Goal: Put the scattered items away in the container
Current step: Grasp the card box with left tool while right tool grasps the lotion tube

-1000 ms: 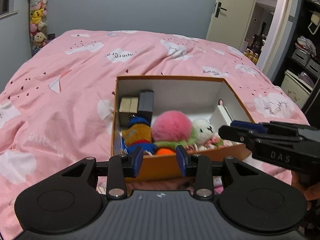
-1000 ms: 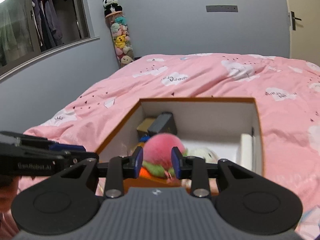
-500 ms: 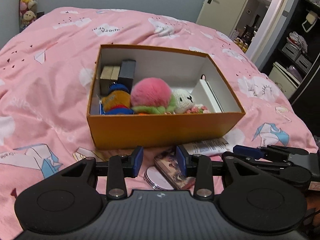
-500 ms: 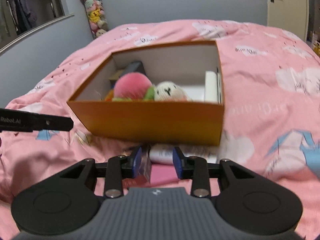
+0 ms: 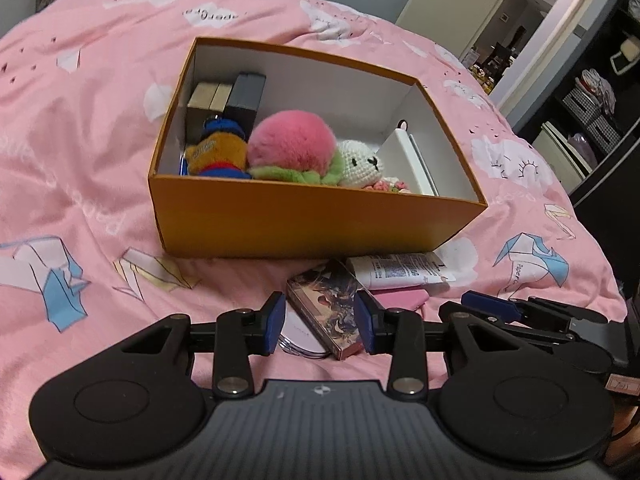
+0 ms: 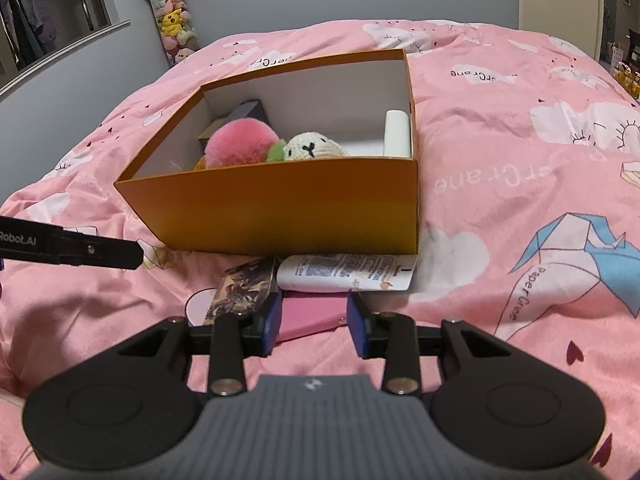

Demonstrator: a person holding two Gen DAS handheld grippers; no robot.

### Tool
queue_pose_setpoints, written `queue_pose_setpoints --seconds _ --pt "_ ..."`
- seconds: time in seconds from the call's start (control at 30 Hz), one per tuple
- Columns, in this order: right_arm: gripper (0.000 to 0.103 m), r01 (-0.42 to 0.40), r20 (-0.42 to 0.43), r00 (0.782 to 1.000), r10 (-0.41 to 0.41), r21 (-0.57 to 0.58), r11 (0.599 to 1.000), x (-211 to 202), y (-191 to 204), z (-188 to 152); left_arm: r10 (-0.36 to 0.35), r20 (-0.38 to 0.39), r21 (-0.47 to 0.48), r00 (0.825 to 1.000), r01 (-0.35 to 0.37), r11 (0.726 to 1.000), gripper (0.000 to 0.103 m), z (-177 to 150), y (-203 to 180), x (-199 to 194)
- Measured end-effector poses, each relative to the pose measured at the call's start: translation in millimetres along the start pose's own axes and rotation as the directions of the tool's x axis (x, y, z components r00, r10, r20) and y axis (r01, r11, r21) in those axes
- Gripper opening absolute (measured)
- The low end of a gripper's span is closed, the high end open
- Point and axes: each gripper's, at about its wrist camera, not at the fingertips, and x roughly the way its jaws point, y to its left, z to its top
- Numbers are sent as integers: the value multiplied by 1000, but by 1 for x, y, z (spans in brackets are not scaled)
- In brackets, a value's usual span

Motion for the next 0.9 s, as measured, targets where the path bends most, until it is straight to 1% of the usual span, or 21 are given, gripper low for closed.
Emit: queue_pose_setpoints --seconds 0.17,0.37,0.47,0.63,0.73,0.9 --pt "39 23 -16 1000 -23 9 1000 3 -6 0 -39 -21 -62 999 37 997 43 1 7 8" --pt "39 -1 -27 1000 1 11 1000 7 -6 -2 -67 -64 -104 996 60 993 43 1 9 21" --pt "39 -3 -37 999 4 18 1000 10 -8 -3 -87 -91 -119 992 76 990 43 0 8 30" --pt "39 -5 -53 999 6 32 999 14 -12 -4 -104 -142 -155 984 82 984 43 -1 6 51" --pt "40 -10 -56 998 12 32 999 16 -13 -4 -110 -160 -193 981 78 978 47 -2 8 62" --pt "42 -20 -67 998 22 35 999 19 -15 -4 -134 -199 -246 971 83 966 50 -5 10 78"
